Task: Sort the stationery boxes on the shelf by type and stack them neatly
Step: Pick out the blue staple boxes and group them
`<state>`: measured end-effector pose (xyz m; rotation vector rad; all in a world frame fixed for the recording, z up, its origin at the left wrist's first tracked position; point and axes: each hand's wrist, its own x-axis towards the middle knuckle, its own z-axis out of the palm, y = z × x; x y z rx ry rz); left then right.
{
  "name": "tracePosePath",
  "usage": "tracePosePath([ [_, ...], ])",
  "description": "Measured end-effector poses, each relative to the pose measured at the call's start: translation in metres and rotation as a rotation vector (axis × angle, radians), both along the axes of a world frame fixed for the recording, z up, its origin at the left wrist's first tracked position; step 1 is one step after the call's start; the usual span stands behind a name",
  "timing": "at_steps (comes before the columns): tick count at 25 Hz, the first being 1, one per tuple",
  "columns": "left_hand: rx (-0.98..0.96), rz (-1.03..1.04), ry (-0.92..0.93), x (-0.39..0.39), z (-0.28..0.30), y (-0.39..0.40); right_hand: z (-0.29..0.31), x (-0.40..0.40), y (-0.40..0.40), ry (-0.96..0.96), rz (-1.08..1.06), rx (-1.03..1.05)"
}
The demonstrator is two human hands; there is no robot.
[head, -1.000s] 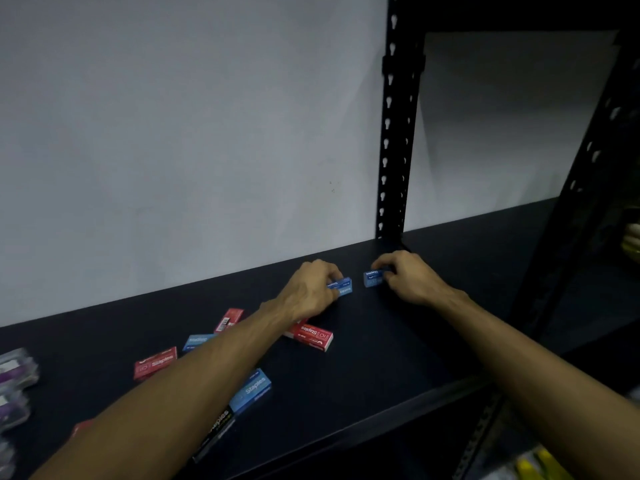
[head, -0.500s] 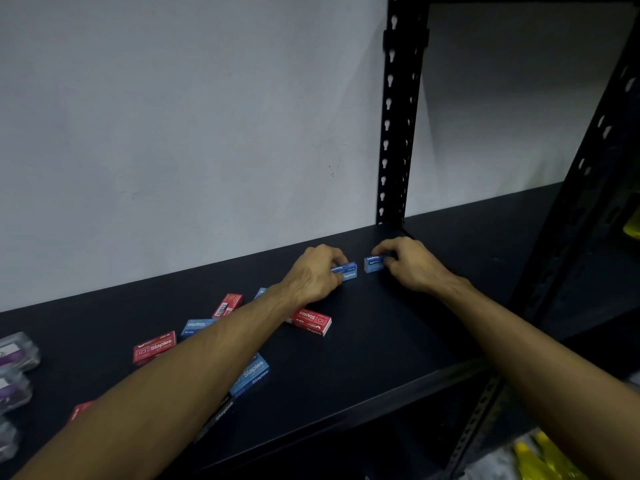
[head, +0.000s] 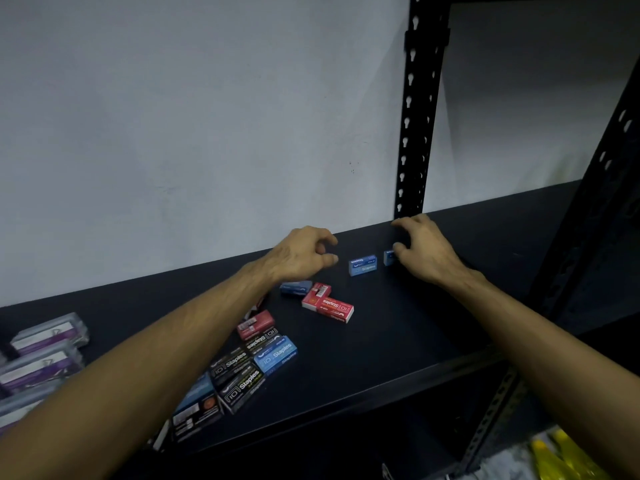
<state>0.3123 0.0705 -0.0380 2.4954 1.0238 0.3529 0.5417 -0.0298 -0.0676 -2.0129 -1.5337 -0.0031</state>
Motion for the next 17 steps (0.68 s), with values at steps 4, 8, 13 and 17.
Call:
tracePosePath([
  [4, 0.006, 0.023, 0.005, -0.042, 0.027, 0.002, 0.018, -0.03, 0.004, -0.04, 0.085, 0.053],
  [8, 0.001, 0.066, -0.002, -0.085, 0.041, 0.001, 0.029, -0.071, 0.013, -0.047, 0.2, 0.023],
  [13, -0.006, 0.138, -0.065, -0.132, 0.025, -0.002, 0.018, -0.119, 0.025, -0.087, 0.314, -0.061],
  [17, -0.071, 0.17, -0.036, -0.156, 0.0, -0.004, -0.001, -0.141, 0.032, -0.136, 0.33, -0.145],
])
